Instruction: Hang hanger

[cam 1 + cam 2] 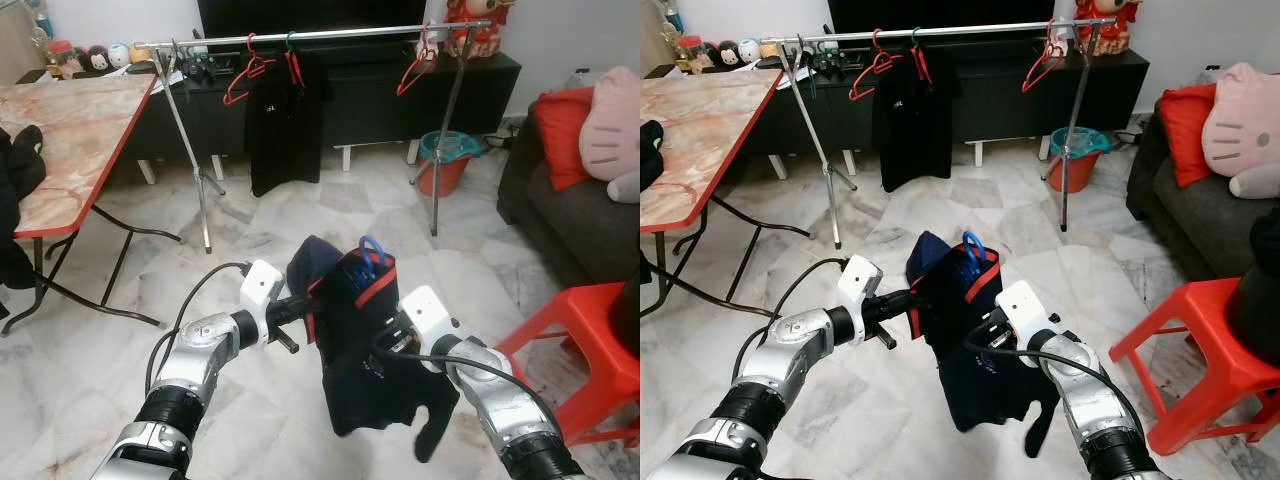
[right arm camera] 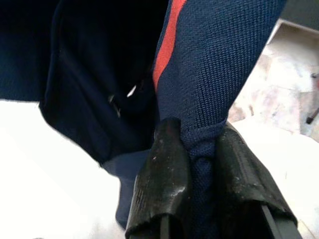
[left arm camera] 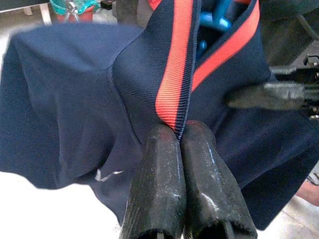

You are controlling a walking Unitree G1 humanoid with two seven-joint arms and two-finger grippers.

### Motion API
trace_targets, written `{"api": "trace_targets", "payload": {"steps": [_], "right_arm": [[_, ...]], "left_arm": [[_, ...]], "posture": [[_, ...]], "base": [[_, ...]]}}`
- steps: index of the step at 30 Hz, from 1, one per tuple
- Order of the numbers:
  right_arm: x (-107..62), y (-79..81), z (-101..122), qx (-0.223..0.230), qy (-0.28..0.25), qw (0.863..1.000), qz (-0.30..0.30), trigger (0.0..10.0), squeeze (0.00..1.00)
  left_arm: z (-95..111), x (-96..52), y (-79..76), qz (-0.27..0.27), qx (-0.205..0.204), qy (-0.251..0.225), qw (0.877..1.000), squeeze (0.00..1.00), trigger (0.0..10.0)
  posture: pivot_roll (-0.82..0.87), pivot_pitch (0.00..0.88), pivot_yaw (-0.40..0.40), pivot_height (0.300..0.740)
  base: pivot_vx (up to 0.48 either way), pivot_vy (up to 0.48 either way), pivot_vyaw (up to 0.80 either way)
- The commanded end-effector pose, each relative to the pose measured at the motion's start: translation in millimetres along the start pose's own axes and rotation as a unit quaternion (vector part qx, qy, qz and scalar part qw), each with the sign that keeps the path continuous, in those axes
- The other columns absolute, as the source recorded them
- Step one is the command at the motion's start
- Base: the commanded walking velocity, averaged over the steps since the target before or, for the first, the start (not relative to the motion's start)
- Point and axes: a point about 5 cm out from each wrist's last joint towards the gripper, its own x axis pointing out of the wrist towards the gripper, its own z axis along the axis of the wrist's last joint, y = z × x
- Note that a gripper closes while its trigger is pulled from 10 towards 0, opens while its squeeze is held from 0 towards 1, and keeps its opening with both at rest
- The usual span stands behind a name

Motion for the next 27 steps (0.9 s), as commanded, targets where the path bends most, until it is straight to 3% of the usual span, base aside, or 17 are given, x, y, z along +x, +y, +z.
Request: {"api": "trace_targets", "payload": {"steps": [1, 4, 6, 7, 8, 9, 10, 13, 21, 27], "right_arm": [[-1.7, -10.8, 8.0, 0.014, -0.028, 0.999, -0.033, 10.0, 0.00], [-1.4, -18.5, 10.0, 0.019, -0.035, 0.997, -0.067, 10.0, 0.00], [-1.0, -19.0, 10.6, 0.024, -0.038, 0.997, -0.070, 10.0, 0.00], [0.0, -19.6, 13.2, 0.032, -0.046, 0.996, -0.076, 10.0, 0.00], [0.8, -19.5, 14.7, 0.034, -0.050, 0.995, -0.080, 10.0, 0.00], [1.1, -19.4, 15.0, 0.033, -0.051, 0.995, -0.080, 10.0, 0.00], [1.6, -19.7, 15.9, 0.032, -0.054, 0.994, -0.085, 10.0, 0.00], [3.0, -20.1, 18.5, 0.034, -0.061, 0.994, -0.089, 10.0, 0.00], [2.8, -20.8, 25.7, 0.022, -0.079, 0.994, -0.071, 10.0, 0.00], [-8.1, -31.3, 22.4, -0.004, -0.089, 0.995, -0.039, 10.0, 0.00]], "left_arm": [[1.8, -1.0, -2.8, -0.013, -0.001, -0.004, 1.000, 0.00, 10.0], [1.3, -1.1, -8.4, -0.038, -0.001, -0.001, 0.999, 0.09, 10.0], [0.9, -1.2, -9.0, -0.040, 0.001, 0.001, 0.999, 0.10, 10.0], [0.0, -1.3, -11.2, -0.049, 0.001, 0.005, 0.999, 0.31, 10.0], [0.2, -1.5, -13.5, -0.057, 0.001, 0.005, 0.998, 0.85, 10.0], [0.3, -1.5, -14.2, -0.060, 0.000, 0.005, 0.998, 0.85, 10.0], [0.4, -1.8, -15.2, -0.064, 0.003, 0.007, 0.998, 1.00, 10.0], [-0.3, -2.5, -15.1, -0.063, 0.011, 0.013, 0.998, 0.96, 10.0], [2.4, -3.4, -12.8, -0.041, 0.014, 0.004, 0.999, 0.97, 10.0], [8.1, -18.1, -4.7, -0.045, 0.010, -0.008, 0.999, 1.00, 10.0]], "posture": [[-0.21, 0.000, 0.054, 0.740], [-0.21, 0.000, 0.056, 0.740], [-0.21, 0.000, 0.057, 0.740], [-0.21, 0.000, 0.060, 0.740], [-0.21, 0.000, 0.060, 0.740], [-0.21, 0.000, 0.060, 0.740], [-0.21, 0.000, 0.058, 0.740], [-0.21, 0.000, 0.056, 0.740], [-0.21, 0.000, 0.047, 0.740], [-0.20, 0.000, 0.045, 0.740]], "base": [[0.000, 0.000, 0.00], [0.000, 0.000, 0.00], [0.000, 0.000, 0.00], [0.000, 0.000, 0.00], [0.000, 0.000, 0.00], [0.000, 0.000, 0.00], [0.000, 0.000, 0.00], [0.000, 0.000, 0.00], [0.000, 0.000, 0.00], [0.000, 0.000, 0.00]]}}
